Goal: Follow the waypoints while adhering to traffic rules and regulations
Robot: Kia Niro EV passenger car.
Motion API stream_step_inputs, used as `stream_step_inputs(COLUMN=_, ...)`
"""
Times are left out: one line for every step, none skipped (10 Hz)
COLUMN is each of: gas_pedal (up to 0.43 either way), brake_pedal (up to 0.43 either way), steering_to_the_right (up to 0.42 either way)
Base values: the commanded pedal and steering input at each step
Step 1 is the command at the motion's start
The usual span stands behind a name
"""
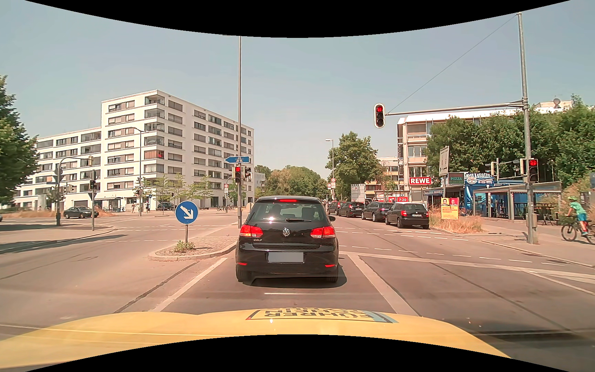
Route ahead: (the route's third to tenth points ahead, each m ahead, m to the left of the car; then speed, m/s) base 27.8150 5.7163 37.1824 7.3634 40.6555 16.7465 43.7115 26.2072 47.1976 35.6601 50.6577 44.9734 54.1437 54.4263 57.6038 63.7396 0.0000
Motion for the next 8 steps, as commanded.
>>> stream_step_inputs(gas_pedal=0.0, brake_pedal=0.201, steering_to_the_right=-0.003)
stream_step_inputs(gas_pedal=0.0, brake_pedal=0.201, steering_to_the_right=-0.003)
stream_step_inputs(gas_pedal=0.0, brake_pedal=0.201, steering_to_the_right=-0.003)
stream_step_inputs(gas_pedal=0.0, brake_pedal=0.201, steering_to_the_right=-0.003)
stream_step_inputs(gas_pedal=0.0, brake_pedal=0.201, steering_to_the_right=-0.003)
stream_step_inputs(gas_pedal=0.0, brake_pedal=0.201, steering_to_the_right=-0.003)
stream_step_inputs(gas_pedal=0.0, brake_pedal=0.201, steering_to_the_right=-0.003)
stream_step_inputs(gas_pedal=0.0, brake_pedal=0.201, steering_to_the_right=-0.003)
